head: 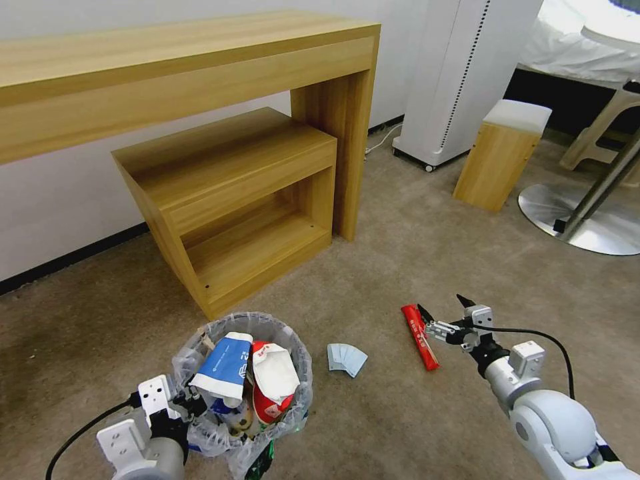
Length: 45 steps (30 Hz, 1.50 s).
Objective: Pick up the trash bin and place the garbage on the floor into it.
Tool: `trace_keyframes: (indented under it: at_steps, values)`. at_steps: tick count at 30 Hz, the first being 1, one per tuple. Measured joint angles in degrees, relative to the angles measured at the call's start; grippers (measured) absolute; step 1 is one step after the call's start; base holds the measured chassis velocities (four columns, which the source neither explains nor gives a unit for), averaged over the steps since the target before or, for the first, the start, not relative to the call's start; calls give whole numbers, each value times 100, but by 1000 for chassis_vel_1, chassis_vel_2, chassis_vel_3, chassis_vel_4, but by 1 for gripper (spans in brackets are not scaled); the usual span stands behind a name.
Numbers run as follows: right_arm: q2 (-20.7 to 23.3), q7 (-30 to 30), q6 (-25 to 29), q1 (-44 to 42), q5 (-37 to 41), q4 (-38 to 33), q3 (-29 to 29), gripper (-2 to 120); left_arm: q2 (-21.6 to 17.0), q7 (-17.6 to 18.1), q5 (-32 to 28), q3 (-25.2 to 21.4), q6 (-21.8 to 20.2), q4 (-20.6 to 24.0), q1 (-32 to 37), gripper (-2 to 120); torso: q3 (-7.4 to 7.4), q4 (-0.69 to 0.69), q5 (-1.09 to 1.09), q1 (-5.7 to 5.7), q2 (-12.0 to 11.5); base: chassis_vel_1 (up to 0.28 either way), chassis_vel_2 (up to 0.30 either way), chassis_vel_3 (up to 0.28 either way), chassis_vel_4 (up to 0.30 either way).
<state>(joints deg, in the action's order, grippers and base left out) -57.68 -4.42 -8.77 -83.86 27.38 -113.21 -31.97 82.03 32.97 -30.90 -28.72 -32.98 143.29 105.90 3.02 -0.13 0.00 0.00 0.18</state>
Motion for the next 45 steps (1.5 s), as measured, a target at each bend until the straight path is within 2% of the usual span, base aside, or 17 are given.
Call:
trace_keyframes:
  at_steps: [45]
  values:
    - [2, 5, 7, -2, 0, -3, -5, 100, 0, 0, -1, 0, -1, -5, -1, 0, 0, 0, 0, 0, 0, 0, 0, 0, 0]
